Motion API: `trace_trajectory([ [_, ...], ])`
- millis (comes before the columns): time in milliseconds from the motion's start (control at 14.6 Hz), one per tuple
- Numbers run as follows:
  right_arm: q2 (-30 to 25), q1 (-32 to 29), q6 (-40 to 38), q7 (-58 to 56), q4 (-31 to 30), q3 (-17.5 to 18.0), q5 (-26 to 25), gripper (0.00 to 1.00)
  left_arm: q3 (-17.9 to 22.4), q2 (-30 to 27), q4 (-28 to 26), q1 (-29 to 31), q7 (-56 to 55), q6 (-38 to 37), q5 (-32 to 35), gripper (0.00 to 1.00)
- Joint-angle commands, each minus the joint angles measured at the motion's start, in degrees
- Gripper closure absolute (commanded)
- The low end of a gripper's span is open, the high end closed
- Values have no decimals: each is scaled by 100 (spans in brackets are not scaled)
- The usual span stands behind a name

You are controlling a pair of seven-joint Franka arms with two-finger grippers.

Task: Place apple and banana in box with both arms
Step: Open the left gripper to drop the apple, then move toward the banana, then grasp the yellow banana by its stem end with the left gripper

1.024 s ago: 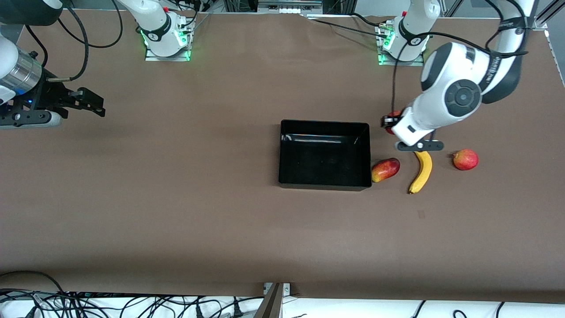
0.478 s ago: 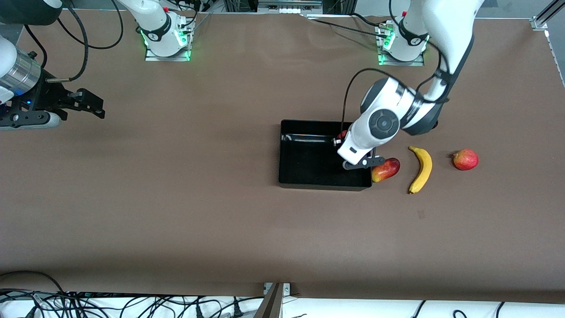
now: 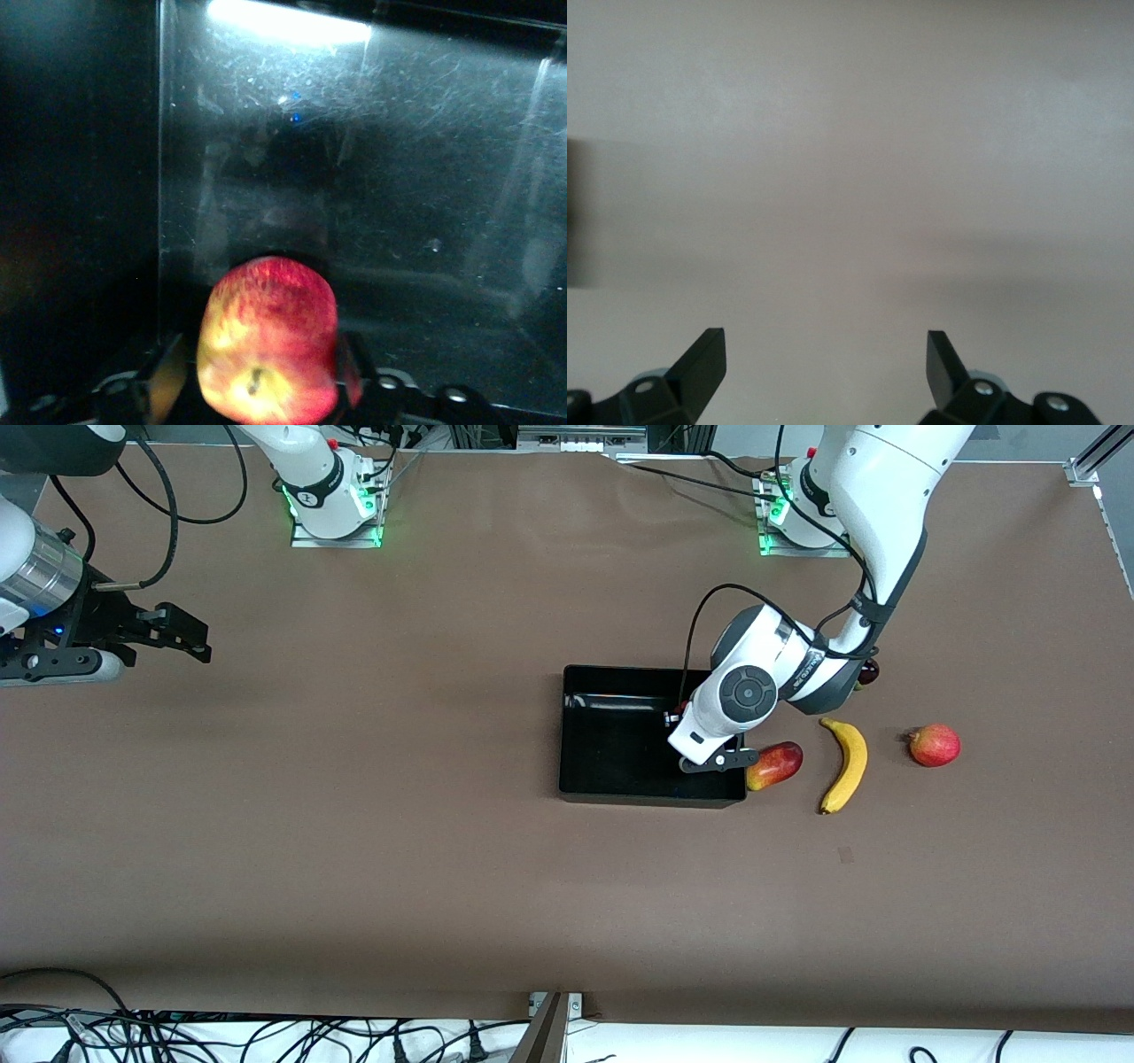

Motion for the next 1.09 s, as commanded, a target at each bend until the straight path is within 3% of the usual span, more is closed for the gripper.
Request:
trace_trajectory([
  [0, 37, -68, -72, 6, 105, 86, -47, 0, 0, -192, 190, 44, -95, -380, 123, 0],
  [205, 28, -68, -63, 6, 105, 103, -56, 0, 79, -570, 690, 272, 10, -1450, 123, 0],
  [341, 28, -68, -72, 6, 105, 103, -56, 0, 97, -589, 1243, 649, 150, -2181, 132, 0],
  [478, 28, -68, -63, 14, 105, 103, -48, 0, 106, -589, 1430, 1245, 491, -2395, 402, 0],
  [751, 28, -68, -63, 14, 105, 103, -47, 0, 115, -335, 1404, 2073, 2783, -2133, 1002, 0],
  [1024, 28, -68, -54, 14, 105, 103, -47, 0, 123, -62, 818, 2505, 4218, -992, 1011, 0],
])
